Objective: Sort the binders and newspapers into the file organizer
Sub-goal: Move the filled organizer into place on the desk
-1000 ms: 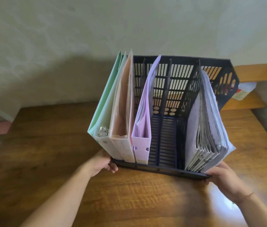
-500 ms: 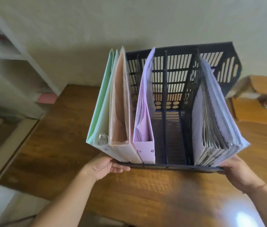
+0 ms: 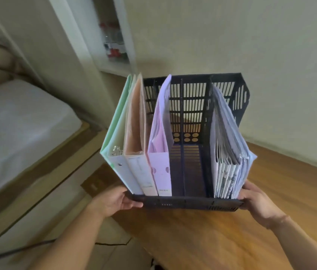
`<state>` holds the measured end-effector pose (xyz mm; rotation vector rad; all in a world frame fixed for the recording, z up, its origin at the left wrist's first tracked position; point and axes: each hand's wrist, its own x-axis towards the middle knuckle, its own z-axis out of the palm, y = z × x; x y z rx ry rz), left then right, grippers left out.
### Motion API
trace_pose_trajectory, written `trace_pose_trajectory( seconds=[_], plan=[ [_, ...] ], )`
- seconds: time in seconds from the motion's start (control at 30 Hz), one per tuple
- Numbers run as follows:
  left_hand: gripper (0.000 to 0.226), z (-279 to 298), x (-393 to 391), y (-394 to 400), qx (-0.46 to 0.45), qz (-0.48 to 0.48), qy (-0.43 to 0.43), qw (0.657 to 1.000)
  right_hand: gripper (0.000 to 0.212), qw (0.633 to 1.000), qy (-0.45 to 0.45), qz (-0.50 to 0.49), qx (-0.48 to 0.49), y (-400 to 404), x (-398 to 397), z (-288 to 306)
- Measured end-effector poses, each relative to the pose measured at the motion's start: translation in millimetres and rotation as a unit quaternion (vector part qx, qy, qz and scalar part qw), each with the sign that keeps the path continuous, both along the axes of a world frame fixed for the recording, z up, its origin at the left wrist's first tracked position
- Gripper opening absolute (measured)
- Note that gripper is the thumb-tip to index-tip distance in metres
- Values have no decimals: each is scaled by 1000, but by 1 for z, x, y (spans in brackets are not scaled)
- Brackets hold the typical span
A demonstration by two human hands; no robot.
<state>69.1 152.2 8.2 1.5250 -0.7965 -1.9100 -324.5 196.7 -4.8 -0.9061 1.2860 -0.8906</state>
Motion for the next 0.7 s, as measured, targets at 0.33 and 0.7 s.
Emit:
trace_pose_trajectory(
  seconds=[0.33,0.7],
  plan=[
    [21,-21,116,-118,34,46,-27,998,76,999,4,38,29,-136,118,-28],
    [20,-57,164,-176,43,0,6,999,75,999,7,7,43,-177,160,-60]
  ],
)
